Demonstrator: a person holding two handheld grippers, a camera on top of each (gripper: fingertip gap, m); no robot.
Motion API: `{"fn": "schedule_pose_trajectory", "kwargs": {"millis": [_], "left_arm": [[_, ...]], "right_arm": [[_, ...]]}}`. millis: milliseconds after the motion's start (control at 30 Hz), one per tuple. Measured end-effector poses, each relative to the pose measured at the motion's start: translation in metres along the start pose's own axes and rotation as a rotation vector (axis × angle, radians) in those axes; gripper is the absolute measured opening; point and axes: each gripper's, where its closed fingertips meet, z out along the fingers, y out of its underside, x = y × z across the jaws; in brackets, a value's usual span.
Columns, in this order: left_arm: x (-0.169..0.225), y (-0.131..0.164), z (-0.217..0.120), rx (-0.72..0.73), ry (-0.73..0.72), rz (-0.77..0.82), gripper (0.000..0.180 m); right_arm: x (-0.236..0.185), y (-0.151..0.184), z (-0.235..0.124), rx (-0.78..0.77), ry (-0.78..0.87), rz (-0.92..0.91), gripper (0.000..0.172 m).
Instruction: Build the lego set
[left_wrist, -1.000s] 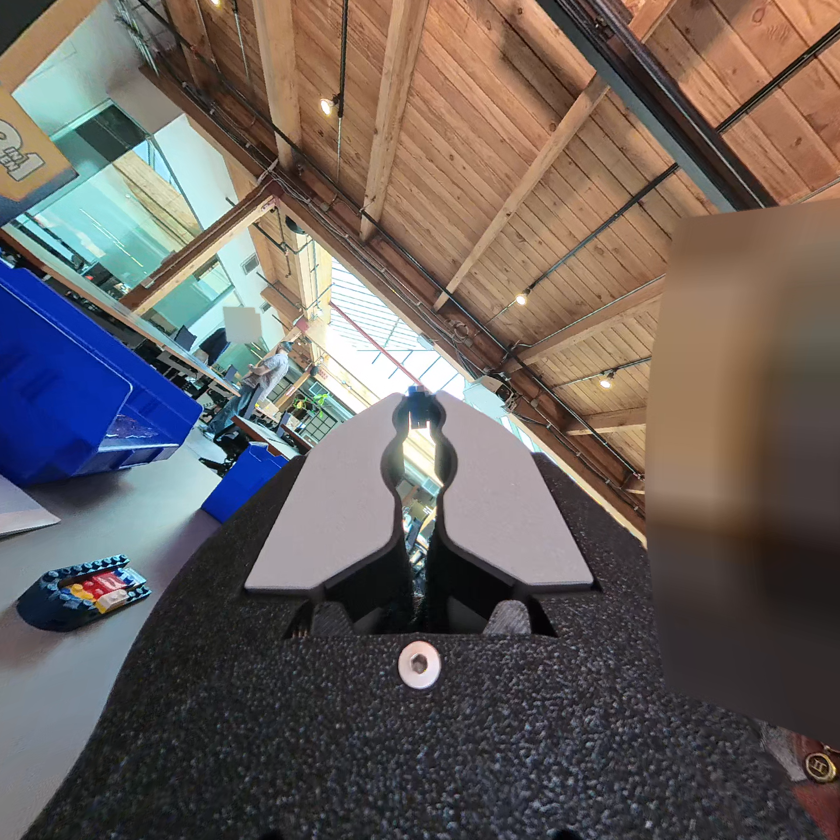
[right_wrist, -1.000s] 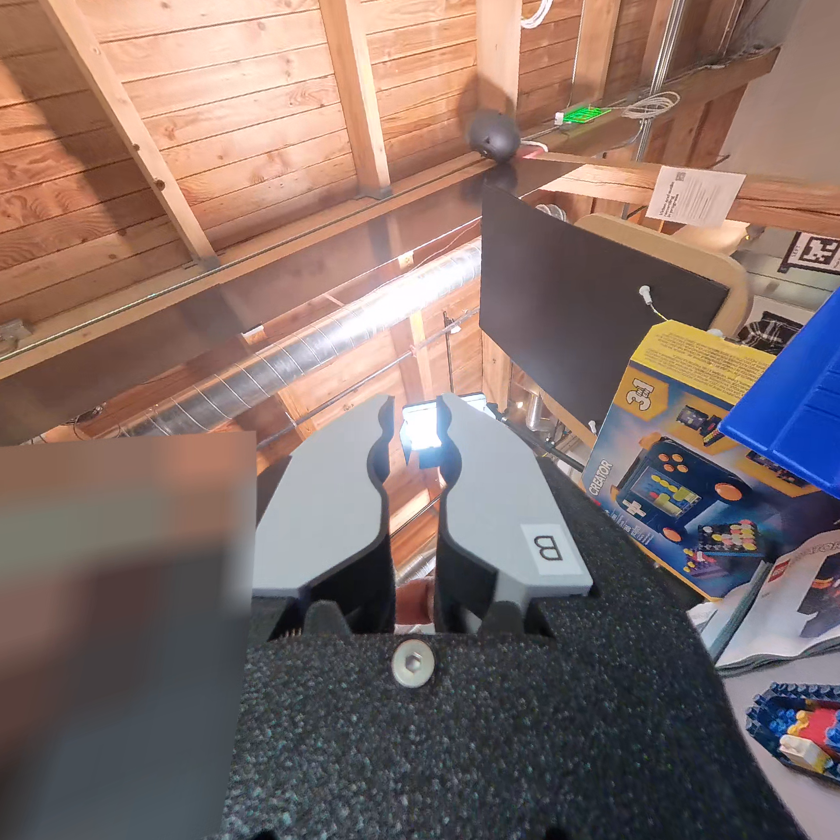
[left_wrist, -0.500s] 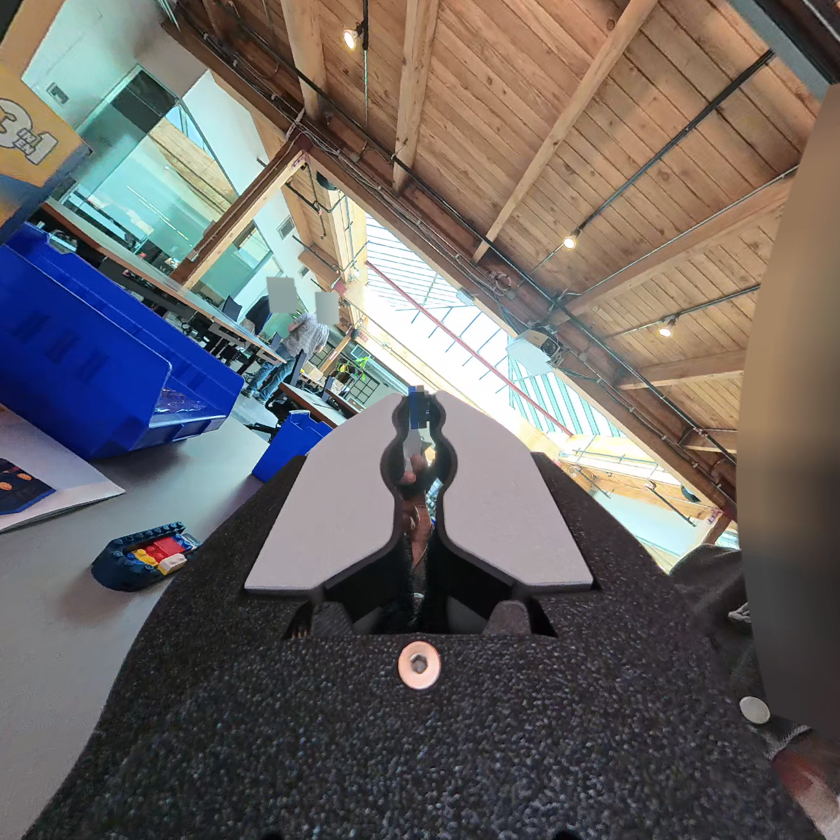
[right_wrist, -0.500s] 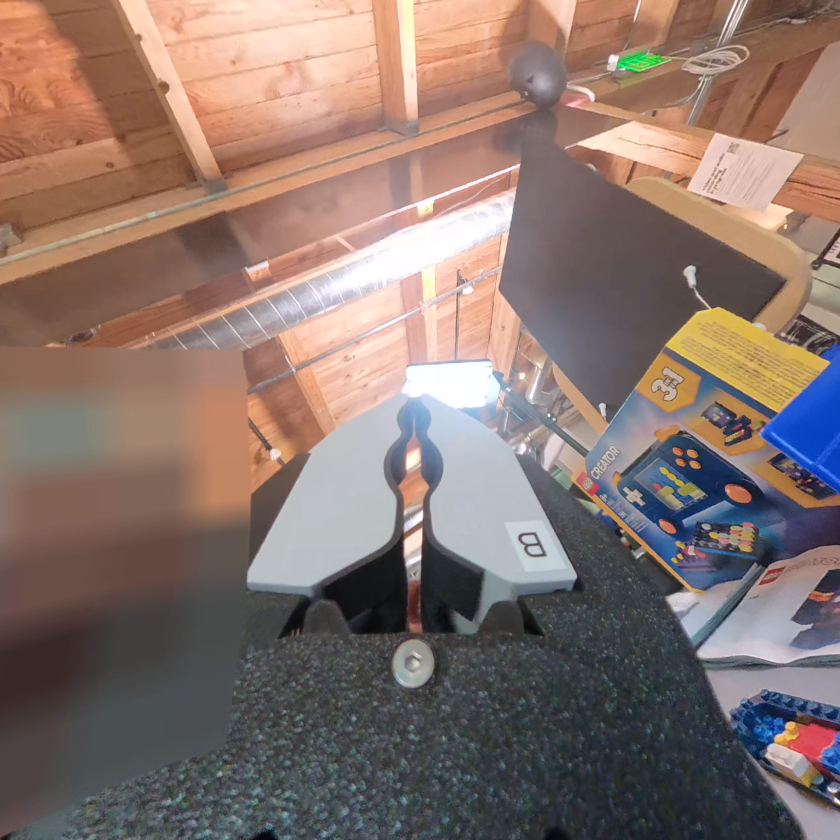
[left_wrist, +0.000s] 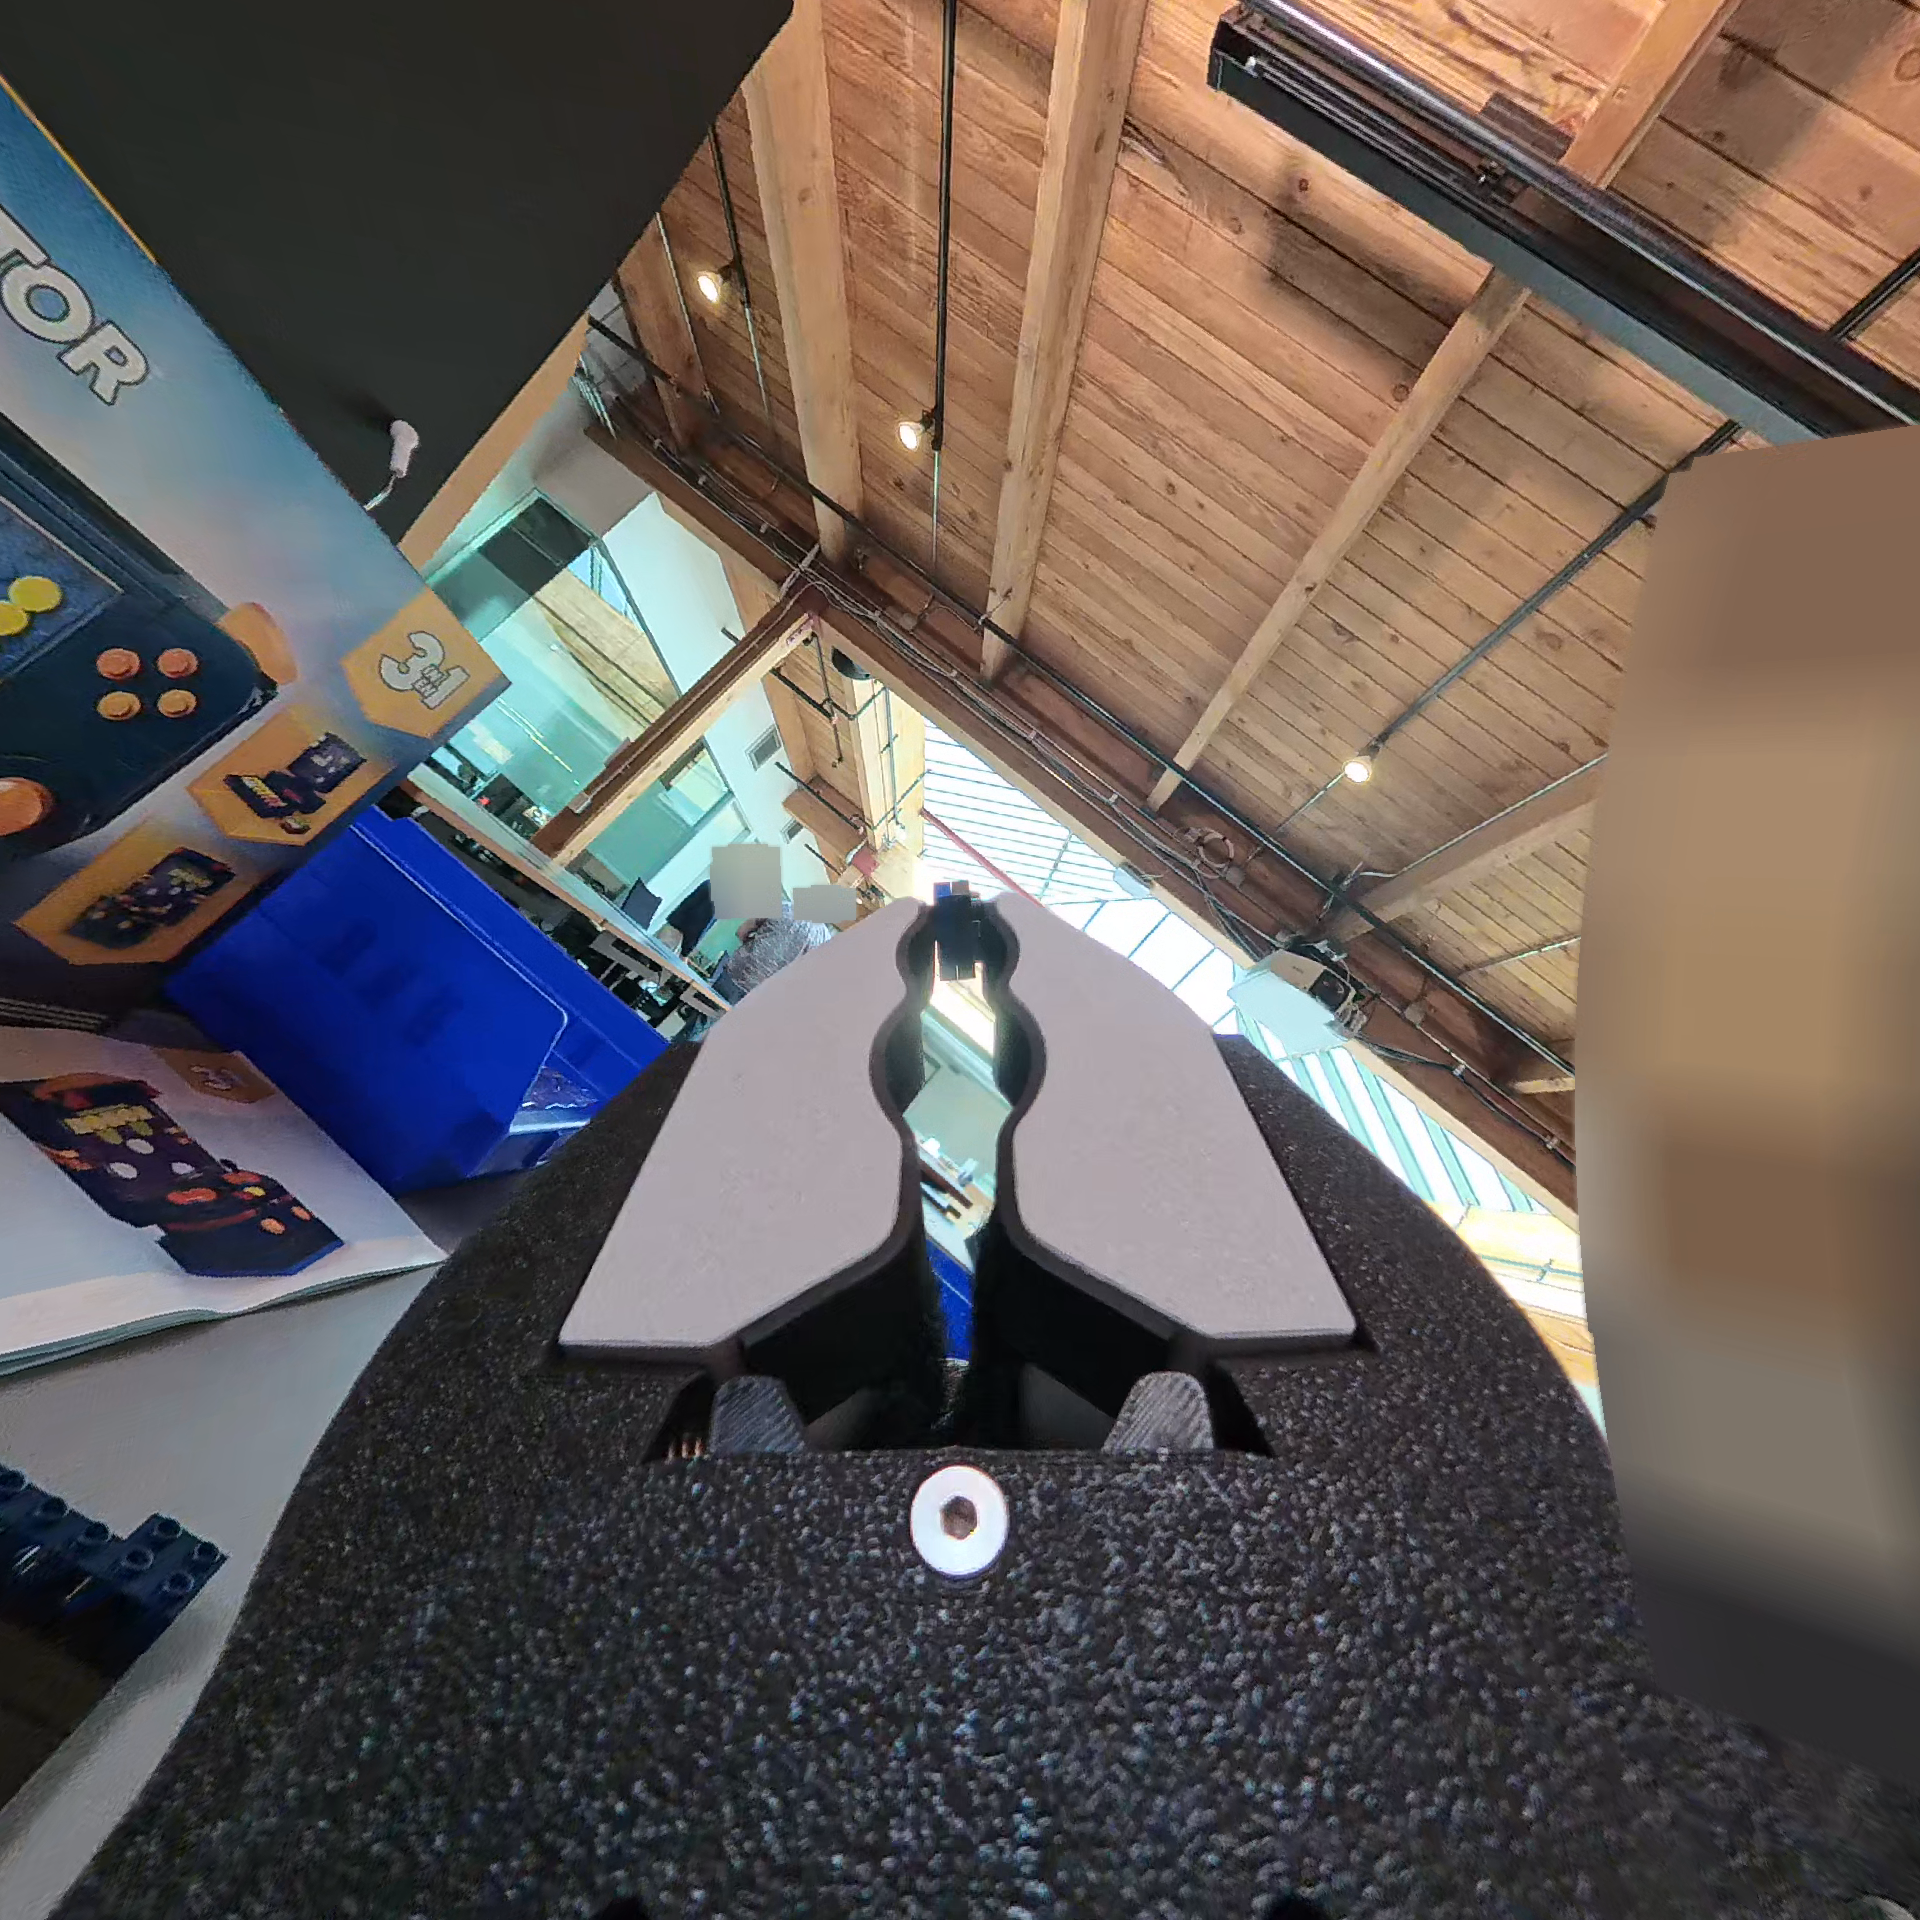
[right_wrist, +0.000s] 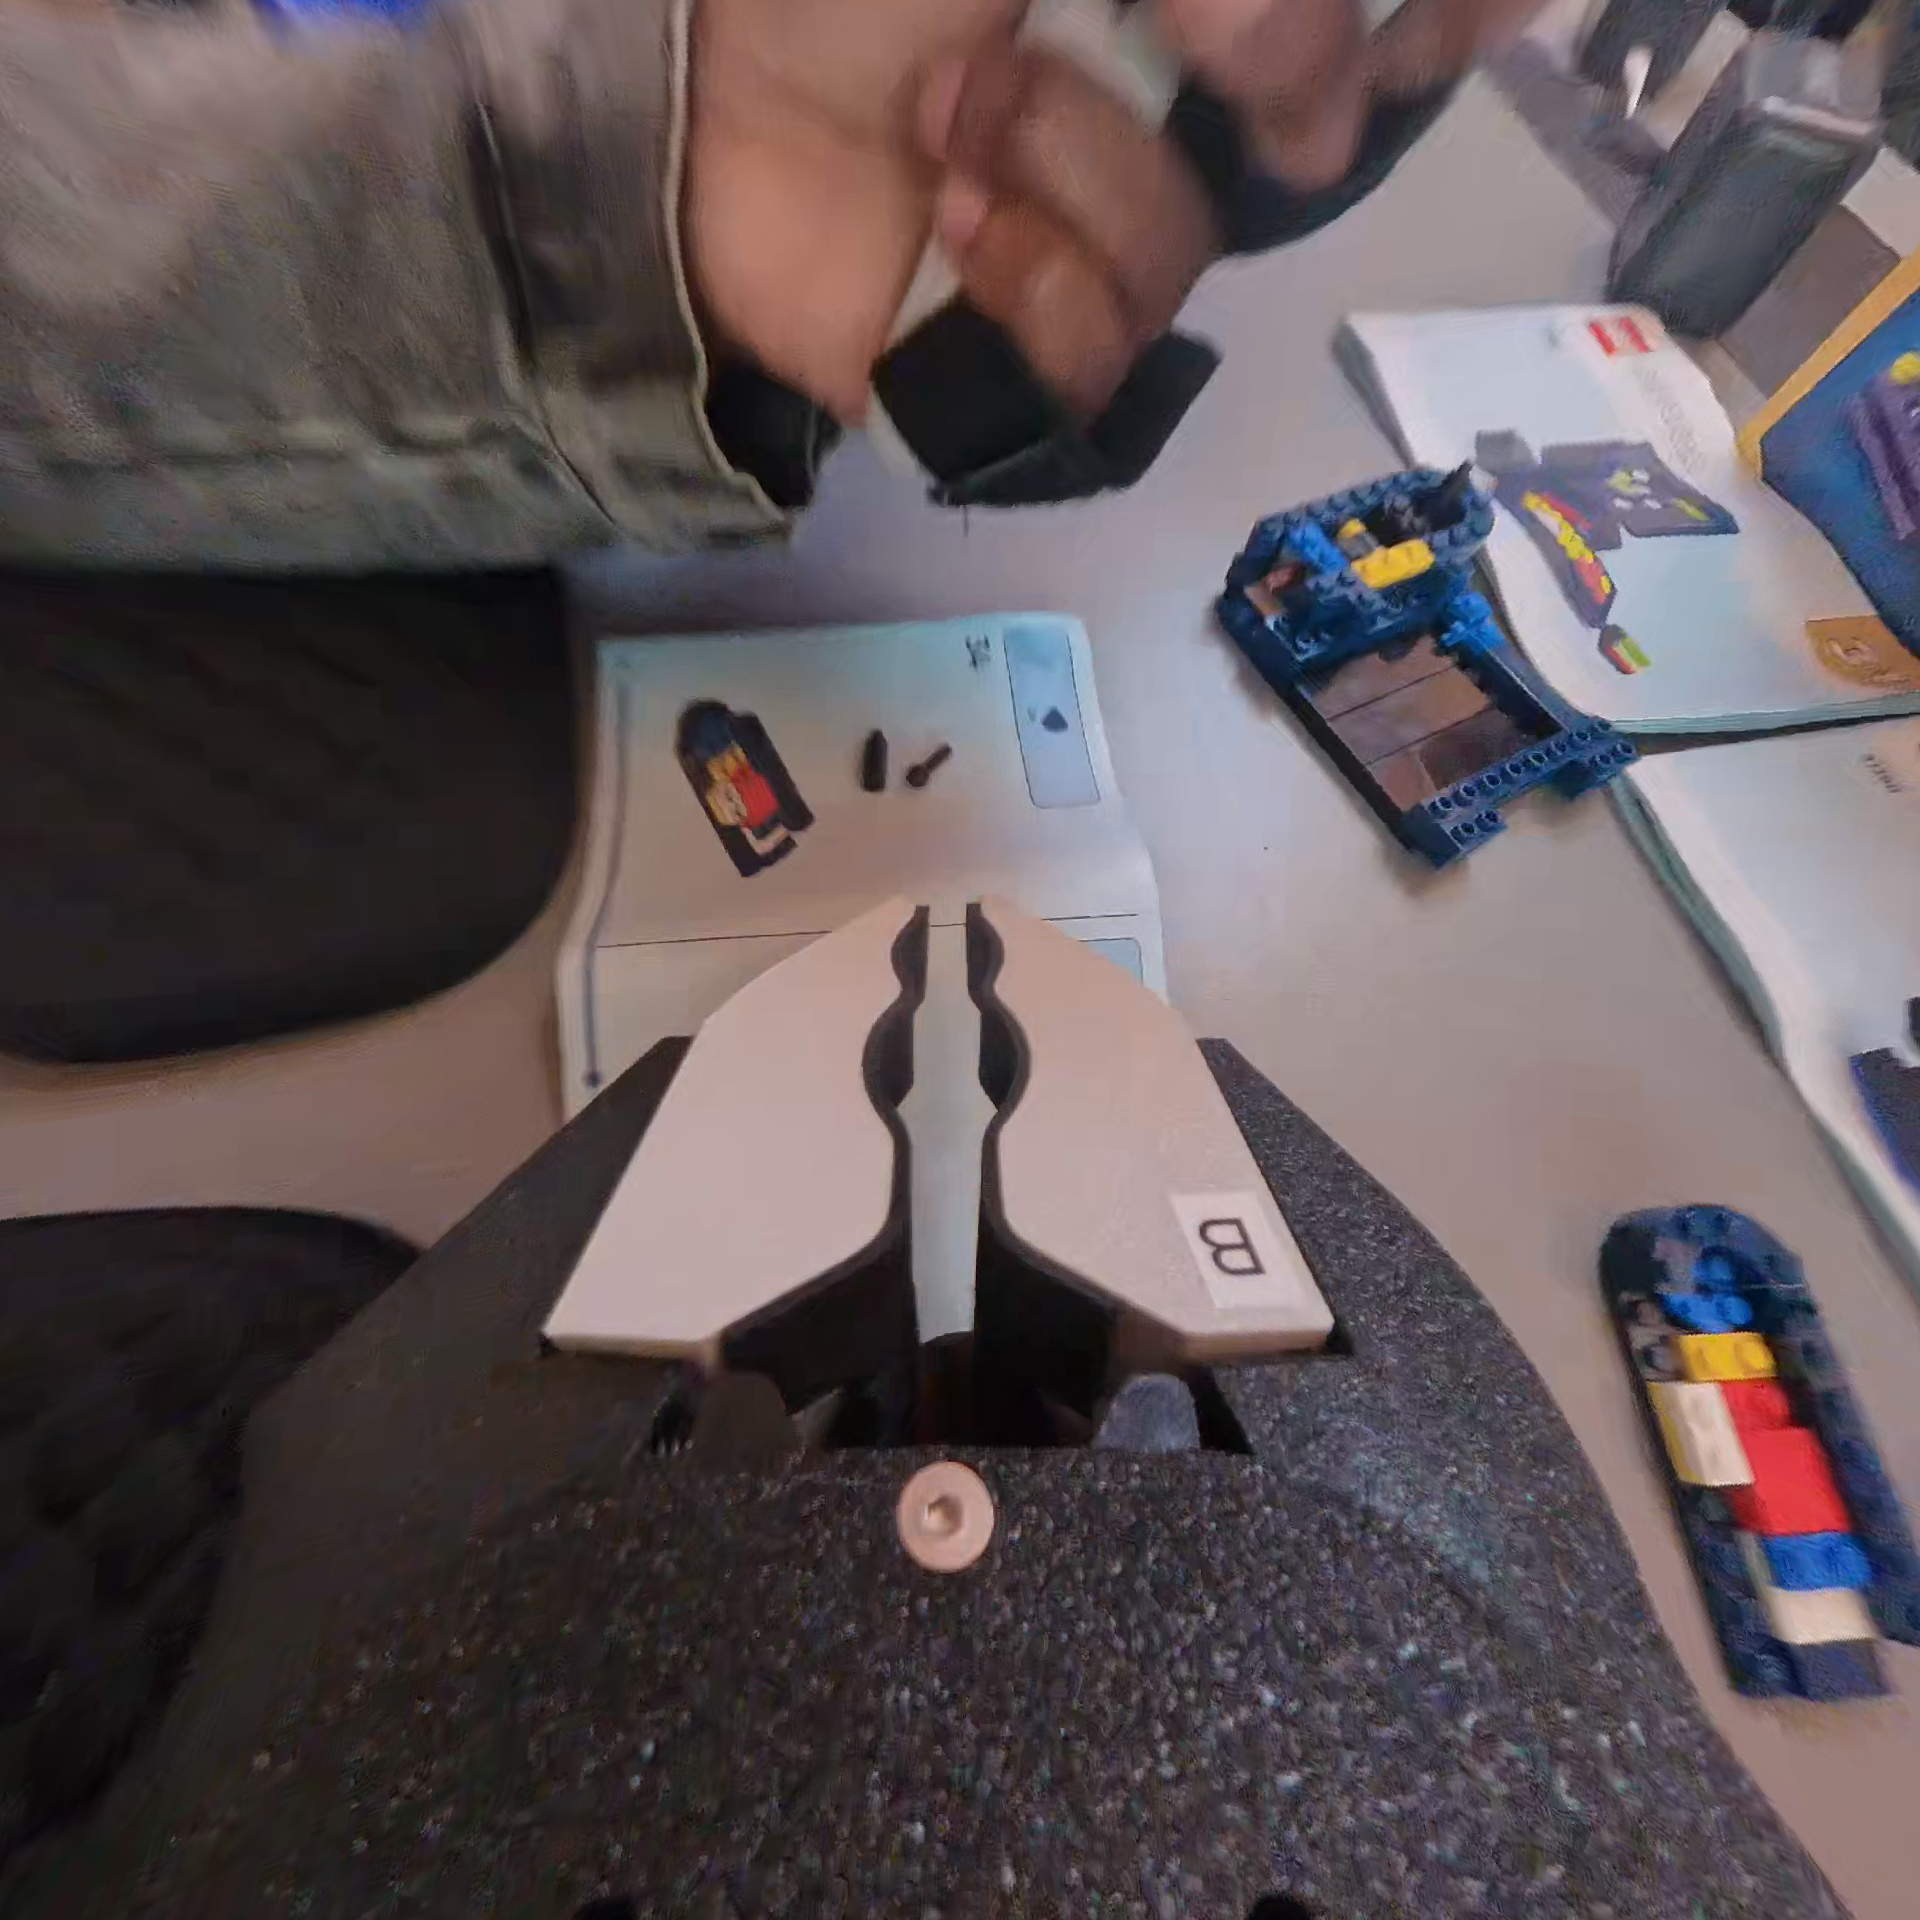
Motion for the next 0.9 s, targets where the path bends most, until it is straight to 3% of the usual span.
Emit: {"fn": "schedule_pose_trajectory", "kwargs": {"millis": [100,233,333,567,733,800,900], "left_arm": [[0.001,-0.002,-0.001,0.012,0.011,-0.018,0.008],[0.002,-0.005,-0.002,0.021,0.015,-0.01,0.008],[0.001,-0.012,-0.005,0.049,0.018,-0.013,0.008],[0.001,-0.016,-0.007,0.063,0.027,-0.03,0.008],[0.003,-0.014,-0.006,0.05,0.034,-0.035,0.008],[0.003,-0.015,-0.006,0.051,0.033,-0.037,0.008],[0.001,-0.016,-0.007,0.053,0.028,-0.047,0.008]], "right_arm": [[-0.004,-0.006,0.019,-0.072,0.005,-0.011,0.006],[0.005,-0.016,0.041,-0.123,-0.032,0.188,0.006],[0.008,-0.014,0.052,-0.204,-0.027,0.231,0.008],[-0.004,-0.003,0.067,-0.339,-0.016,0.194,0.01],[0.002,0.0,0.066,-0.414,0.124,-0.027,0.0],[0.002,0.001,0.064,-0.397,0.125,-0.049,0.0],[0.015,-0.002,0.051,-0.256,0.109,0.094,0.0]]}}
